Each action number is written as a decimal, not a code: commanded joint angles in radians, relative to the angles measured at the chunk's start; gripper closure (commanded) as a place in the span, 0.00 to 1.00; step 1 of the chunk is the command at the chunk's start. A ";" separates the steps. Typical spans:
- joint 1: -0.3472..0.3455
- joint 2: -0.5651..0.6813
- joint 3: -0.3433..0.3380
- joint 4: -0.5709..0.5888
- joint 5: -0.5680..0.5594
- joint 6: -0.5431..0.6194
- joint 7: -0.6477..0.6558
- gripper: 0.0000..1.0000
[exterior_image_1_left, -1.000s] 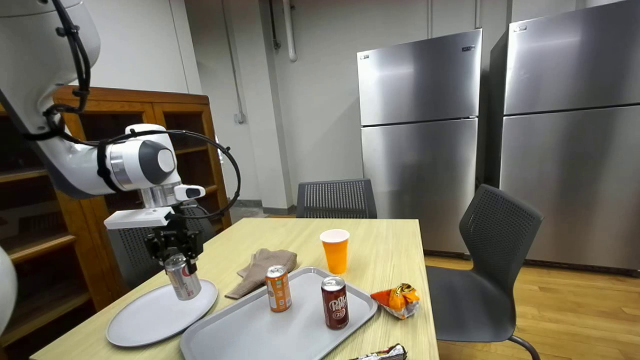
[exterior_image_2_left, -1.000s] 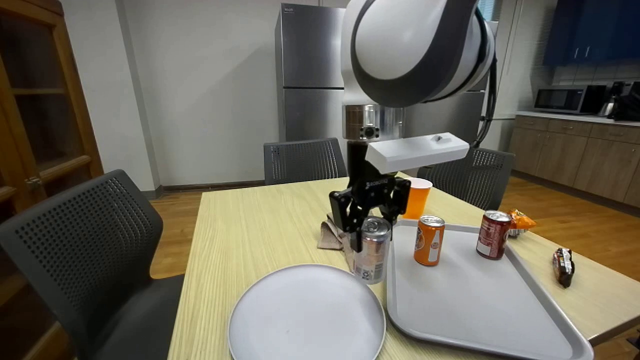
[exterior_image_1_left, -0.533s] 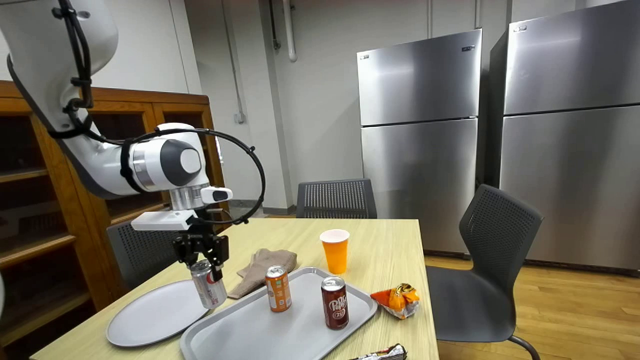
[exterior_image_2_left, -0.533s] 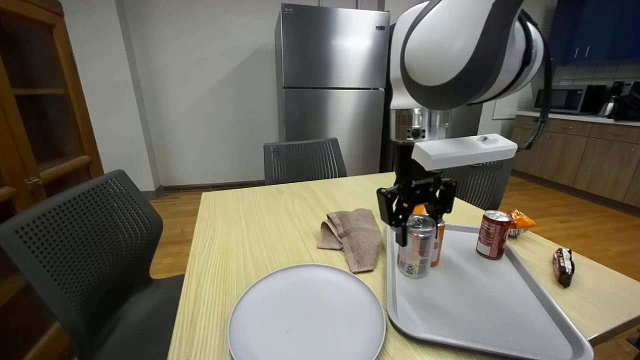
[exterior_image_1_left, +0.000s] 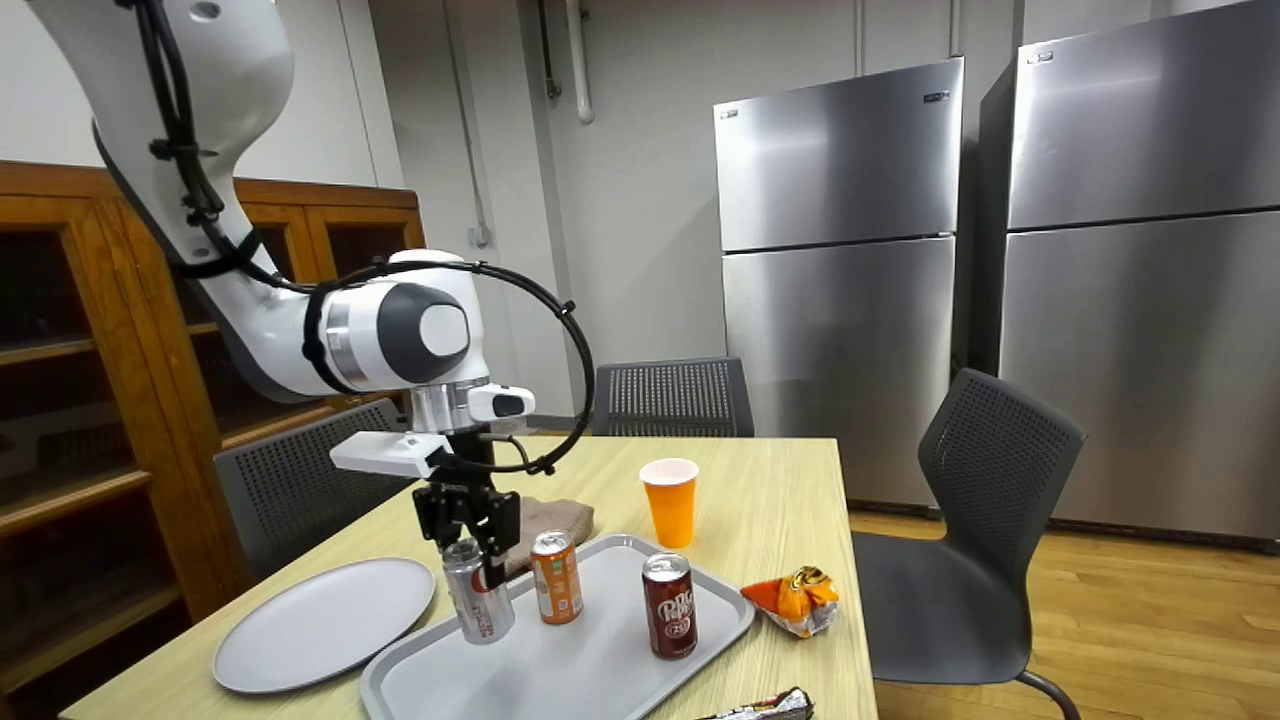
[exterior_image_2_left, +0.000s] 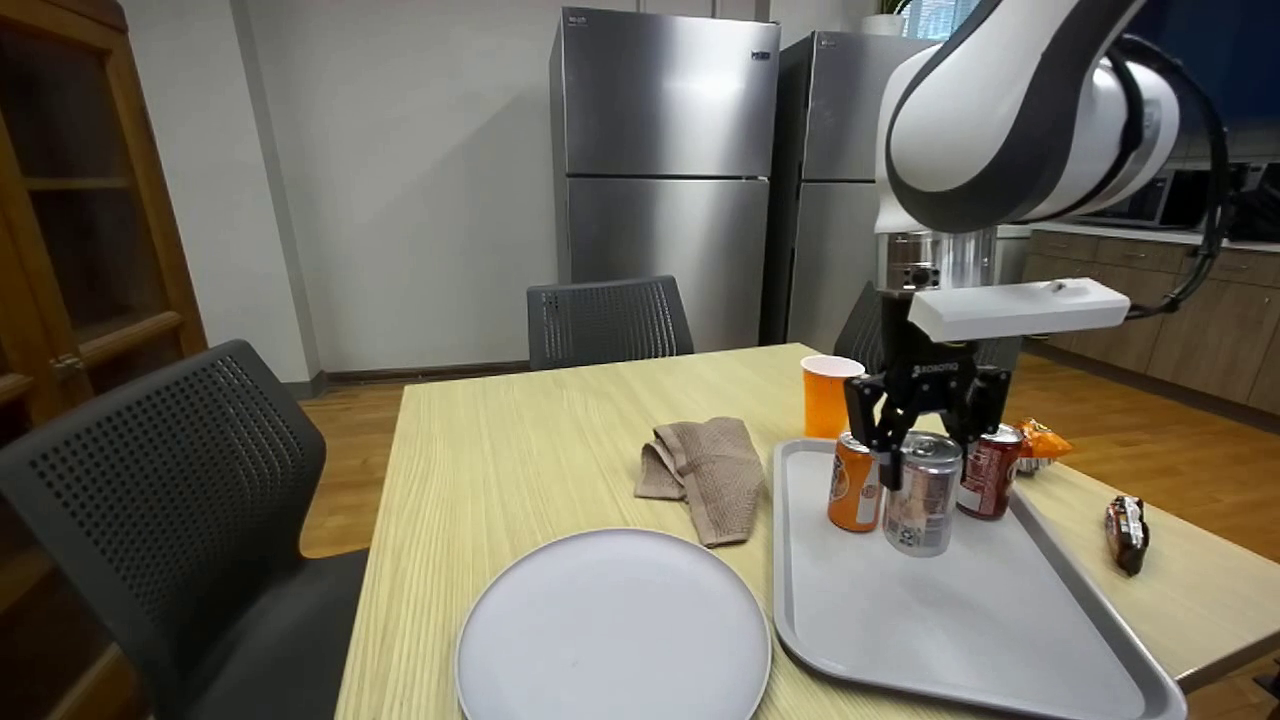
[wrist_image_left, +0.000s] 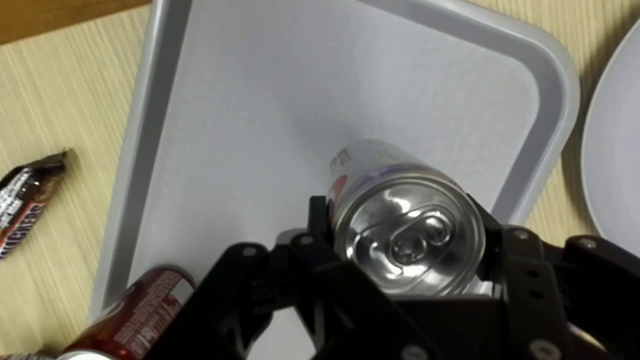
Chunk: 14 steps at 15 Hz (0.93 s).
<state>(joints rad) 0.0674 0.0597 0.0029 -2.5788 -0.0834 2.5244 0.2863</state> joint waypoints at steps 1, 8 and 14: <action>-0.045 -0.021 -0.026 -0.022 0.019 0.002 -0.037 0.62; -0.087 0.033 -0.067 -0.017 0.012 0.010 -0.052 0.62; -0.094 0.082 -0.080 -0.008 0.032 0.024 -0.057 0.62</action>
<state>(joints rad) -0.0127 0.1307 -0.0782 -2.5940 -0.0782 2.5382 0.2637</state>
